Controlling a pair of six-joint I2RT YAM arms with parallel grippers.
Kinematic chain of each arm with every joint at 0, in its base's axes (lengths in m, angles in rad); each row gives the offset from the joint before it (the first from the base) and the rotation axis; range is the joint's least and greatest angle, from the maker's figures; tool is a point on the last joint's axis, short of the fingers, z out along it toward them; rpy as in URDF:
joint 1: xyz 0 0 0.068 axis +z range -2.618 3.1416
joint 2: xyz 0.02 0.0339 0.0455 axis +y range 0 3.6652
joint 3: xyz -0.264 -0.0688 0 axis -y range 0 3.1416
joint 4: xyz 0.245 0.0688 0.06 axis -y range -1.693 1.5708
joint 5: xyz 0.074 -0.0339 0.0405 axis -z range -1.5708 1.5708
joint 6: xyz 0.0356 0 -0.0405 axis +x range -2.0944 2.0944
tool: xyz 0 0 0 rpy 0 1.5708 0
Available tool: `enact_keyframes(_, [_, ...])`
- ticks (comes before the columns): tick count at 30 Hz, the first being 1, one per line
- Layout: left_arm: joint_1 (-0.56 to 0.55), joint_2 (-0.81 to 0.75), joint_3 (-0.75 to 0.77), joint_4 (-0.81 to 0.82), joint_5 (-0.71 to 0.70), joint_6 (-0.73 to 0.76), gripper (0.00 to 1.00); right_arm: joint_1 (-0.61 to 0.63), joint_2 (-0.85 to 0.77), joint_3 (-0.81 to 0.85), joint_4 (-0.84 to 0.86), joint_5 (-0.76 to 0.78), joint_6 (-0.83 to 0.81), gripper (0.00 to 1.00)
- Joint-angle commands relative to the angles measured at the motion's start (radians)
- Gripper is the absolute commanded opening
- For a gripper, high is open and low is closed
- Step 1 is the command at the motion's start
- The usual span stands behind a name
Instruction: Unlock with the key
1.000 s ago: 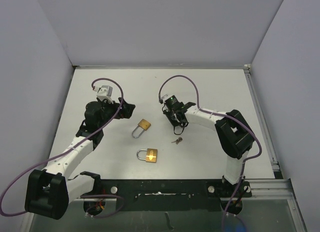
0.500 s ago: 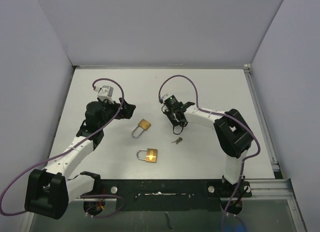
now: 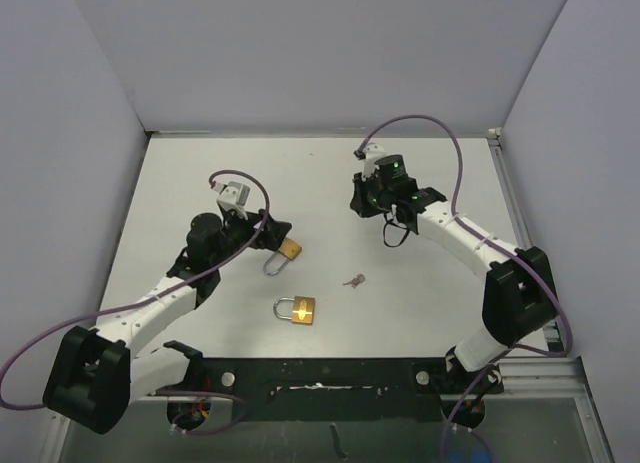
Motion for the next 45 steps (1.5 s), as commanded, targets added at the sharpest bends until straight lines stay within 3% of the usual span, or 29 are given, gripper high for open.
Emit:
enact_keyframes(1, [-0.066,0.055,0.003,0.150,-0.012,0.007,0.98,-0.028,-0.068,-0.026,0.120,-0.178,0.103,0.00])
enact_keyframes(7, [-0.197,0.180,0.049,0.269,-0.054,0.066,0.96,-0.031,-0.111,-0.036,0.166,-0.265,0.169,0.00])
enact_keyframes(10, [-0.263,0.260,0.073,0.352,-0.082,0.118,0.90,-0.031,-0.135,-0.051,0.194,-0.300,0.201,0.00])
enact_keyframes(17, [-0.298,0.415,0.063,0.649,-0.048,0.121,0.83,-0.029,-0.188,-0.085,0.227,-0.353,0.258,0.00])
enact_keyframes(21, [-0.298,0.469,0.047,0.778,-0.021,0.134,0.98,-0.030,-0.213,-0.104,0.230,-0.372,0.275,0.00])
enact_keyframes(34, [-0.298,0.602,0.106,0.898,0.063,0.141,0.96,-0.027,-0.246,-0.133,0.231,-0.412,0.304,0.00])
enact_keyframes(42, [-0.297,0.650,0.134,0.956,0.057,0.132,0.80,-0.026,-0.251,-0.137,0.234,-0.421,0.316,0.00])
enact_keyframes(45, [-0.298,0.664,0.138,0.969,0.061,0.130,0.68,-0.026,-0.254,-0.139,0.234,-0.420,0.319,0.00])
